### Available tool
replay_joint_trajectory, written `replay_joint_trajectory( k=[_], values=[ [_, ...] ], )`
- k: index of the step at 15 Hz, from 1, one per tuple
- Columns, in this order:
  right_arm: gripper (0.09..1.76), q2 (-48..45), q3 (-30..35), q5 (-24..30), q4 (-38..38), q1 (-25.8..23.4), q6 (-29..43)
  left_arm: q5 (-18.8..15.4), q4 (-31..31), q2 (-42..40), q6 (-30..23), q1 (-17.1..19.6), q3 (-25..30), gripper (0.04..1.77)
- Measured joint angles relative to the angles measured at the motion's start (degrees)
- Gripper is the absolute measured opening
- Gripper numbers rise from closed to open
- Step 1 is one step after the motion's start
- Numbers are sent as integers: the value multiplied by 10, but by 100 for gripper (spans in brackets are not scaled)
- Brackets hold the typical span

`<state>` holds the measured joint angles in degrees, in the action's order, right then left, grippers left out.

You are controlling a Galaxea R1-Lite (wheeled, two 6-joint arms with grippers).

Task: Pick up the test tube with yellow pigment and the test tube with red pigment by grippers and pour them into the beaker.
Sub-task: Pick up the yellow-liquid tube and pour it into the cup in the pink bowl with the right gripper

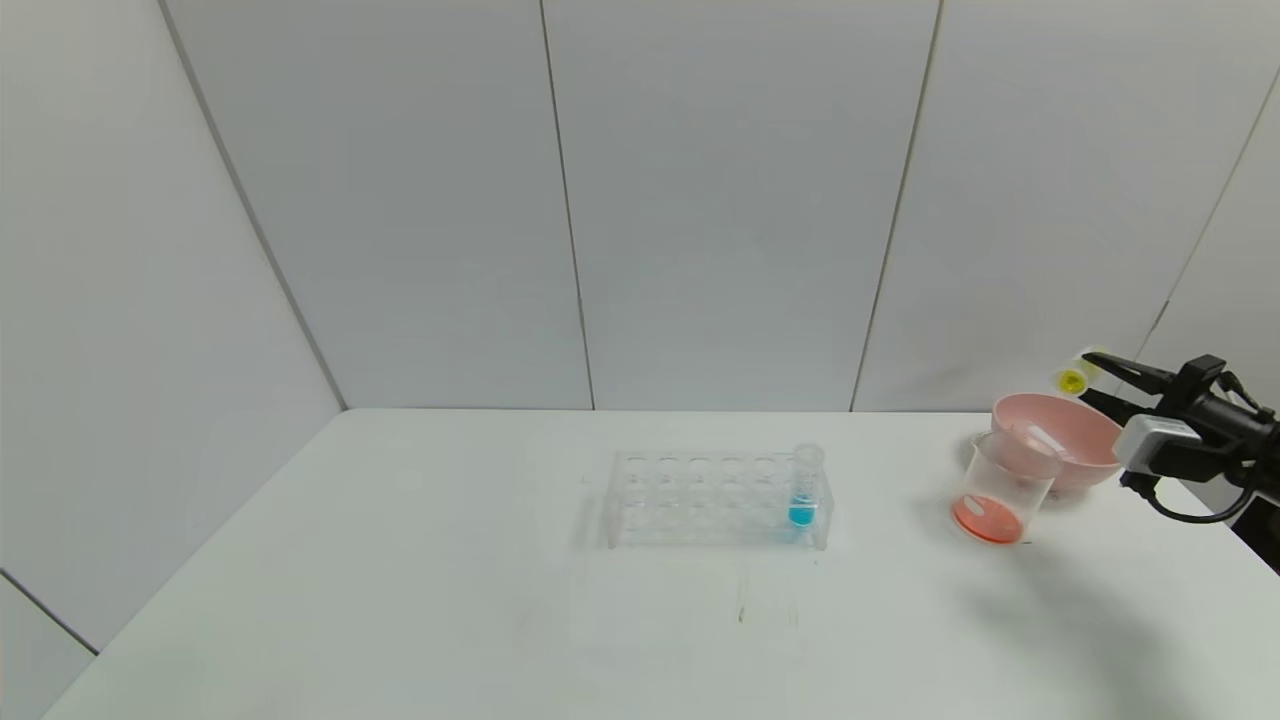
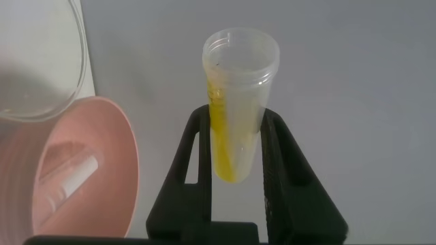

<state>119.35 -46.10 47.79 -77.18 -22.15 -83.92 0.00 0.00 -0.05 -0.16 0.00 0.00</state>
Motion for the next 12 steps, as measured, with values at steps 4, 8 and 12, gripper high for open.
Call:
replay_joint_trajectory(
  k=[4, 8, 12],
  values=[
    [49, 0, 5, -3, 0, 2, -56, 0, 0, 0, 0, 0, 0, 176],
    [49, 0, 23, -3, 1, 4, -77, 0, 0, 0, 0, 0, 0, 176],
    [49, -1, 25, -4, 1, 4, -84, 0, 0, 0, 0, 0, 0, 176]
  ],
)
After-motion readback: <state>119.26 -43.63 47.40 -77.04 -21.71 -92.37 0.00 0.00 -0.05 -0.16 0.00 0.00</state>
